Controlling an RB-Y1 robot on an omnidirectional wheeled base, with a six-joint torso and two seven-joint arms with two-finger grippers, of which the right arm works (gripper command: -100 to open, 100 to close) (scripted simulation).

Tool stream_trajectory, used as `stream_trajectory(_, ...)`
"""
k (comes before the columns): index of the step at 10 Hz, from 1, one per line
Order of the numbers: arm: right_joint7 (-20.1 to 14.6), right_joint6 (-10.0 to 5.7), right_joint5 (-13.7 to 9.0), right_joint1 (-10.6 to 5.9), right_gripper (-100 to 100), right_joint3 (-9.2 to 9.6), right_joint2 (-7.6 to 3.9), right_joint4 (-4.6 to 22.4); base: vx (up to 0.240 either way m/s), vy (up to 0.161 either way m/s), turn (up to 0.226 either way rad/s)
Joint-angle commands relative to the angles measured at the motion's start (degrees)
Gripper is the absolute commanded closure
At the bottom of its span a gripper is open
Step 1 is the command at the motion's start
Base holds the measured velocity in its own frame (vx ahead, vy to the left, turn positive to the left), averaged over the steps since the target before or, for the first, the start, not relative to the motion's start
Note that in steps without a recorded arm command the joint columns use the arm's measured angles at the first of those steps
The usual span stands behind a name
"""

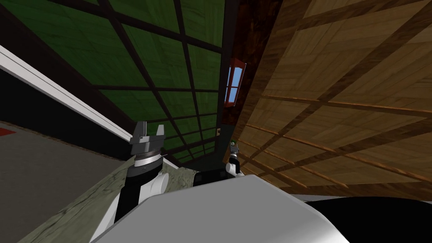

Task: Push the door open

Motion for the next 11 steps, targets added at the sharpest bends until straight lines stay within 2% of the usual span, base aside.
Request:
stream_trajectory(1,-0.21,-1.68,-0.16,-0.11,100,-1.08,-0.89,0.07,0.038,-0.036,0.048)
stream_trajectory(4,0.3,-2.97,-1.43,-0.7,100,-4.22,-1.21,0.82,0.034,-0.047,0.172)
stream_trajectory(6,0.3,-2.97,-1.43,-0.7,100,-4.22,-1.21,0.82,0.025,-0.04,0.025)
stream_trajectory(8,0.7,-3.99,-2.45,-1.16,100,-6.72,-1.42,1.42,0.032,-0.046,0.168)
stream_trajectory(9,0.7,-3.99,-2.45,-1.16,100,-6.72,-1.42,1.42,0.028,-0.042,0.072)
stream_trajectory(11,1.15,-5.14,-3.59,-1.69,100,-9.44,-1.6,2.1,0.048,-0.05,0.168)
